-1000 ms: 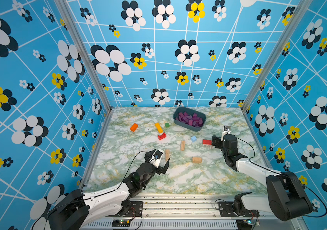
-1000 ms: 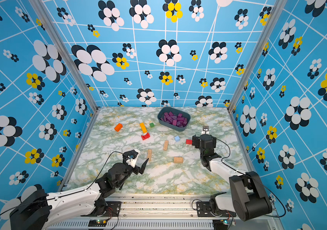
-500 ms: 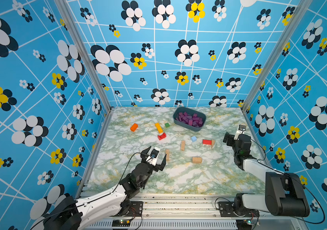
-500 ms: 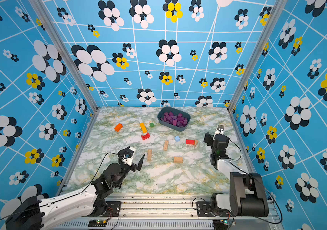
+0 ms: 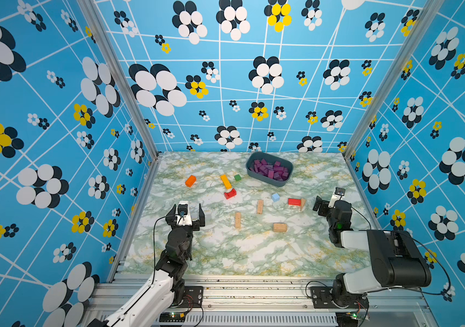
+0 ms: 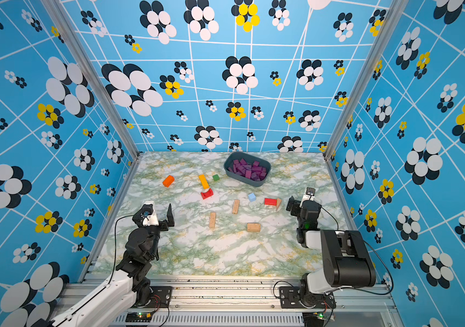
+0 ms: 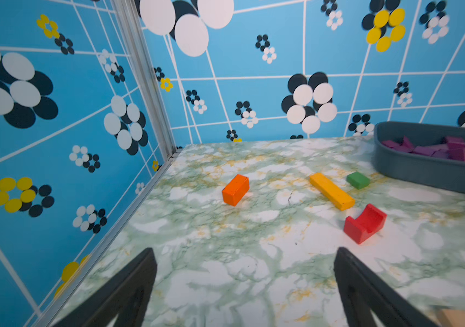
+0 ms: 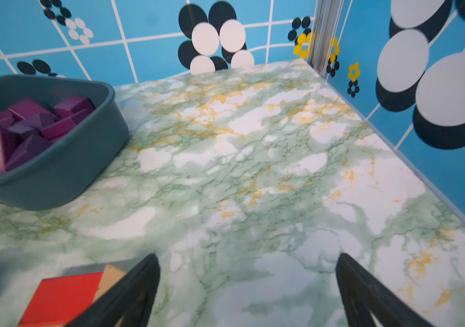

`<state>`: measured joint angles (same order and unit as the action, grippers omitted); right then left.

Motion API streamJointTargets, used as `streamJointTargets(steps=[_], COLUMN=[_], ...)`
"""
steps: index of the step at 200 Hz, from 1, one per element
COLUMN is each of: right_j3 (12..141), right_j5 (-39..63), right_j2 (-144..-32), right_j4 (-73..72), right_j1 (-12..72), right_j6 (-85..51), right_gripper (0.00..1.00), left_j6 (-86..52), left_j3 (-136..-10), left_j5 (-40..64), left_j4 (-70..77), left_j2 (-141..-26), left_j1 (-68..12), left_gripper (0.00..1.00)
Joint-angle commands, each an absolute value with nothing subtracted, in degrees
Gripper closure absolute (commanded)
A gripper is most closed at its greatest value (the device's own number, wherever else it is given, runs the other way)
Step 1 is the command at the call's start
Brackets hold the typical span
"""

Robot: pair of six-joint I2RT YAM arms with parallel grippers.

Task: Pick purple bricks into the storage bin
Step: Reset both arms

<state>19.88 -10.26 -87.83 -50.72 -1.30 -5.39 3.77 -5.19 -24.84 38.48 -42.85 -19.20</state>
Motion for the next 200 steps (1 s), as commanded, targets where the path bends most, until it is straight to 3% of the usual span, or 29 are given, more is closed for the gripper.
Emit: streamJointTargets(steps=[1, 47, 93, 149, 200], right_j3=[20.6, 17.53, 18.12, 18.38, 19.76], right_j5=[-11.01, -17.65, -18.32, -16.33, -23.41], right_j2=[-88.32, -89.12, -89.21, -89.63, -89.69], right_j4=[-54.18, -61.21, -60.29, -60.6, -58.21], right_j1=[-0.27, 1.01, 1.23, 4.43, 4.02], right_j6=[-4.28, -4.73, -4.69, 0.49, -3.01], right_gripper=[0.01, 0.01, 0.01, 0.01, 0.01], left_j6=[2.15, 2.19, 3.28, 0.74, 0.4], left_j3=[-5.09, -9.2, -13.29, -20.74, -20.76], left_j5=[-22.1, -18.84, -15.26, -7.25, -6.83], left_j4=[47.65, 64.19, 75.68, 55.73, 55.68], left_j2=[-49.83, -74.84, -92.57, -89.14, -89.12], left_j1=[-16.2, -10.16, -6.96, -3.74, -3.12], left_gripper=[0.0, 0.01, 0.01, 0.01, 0.01])
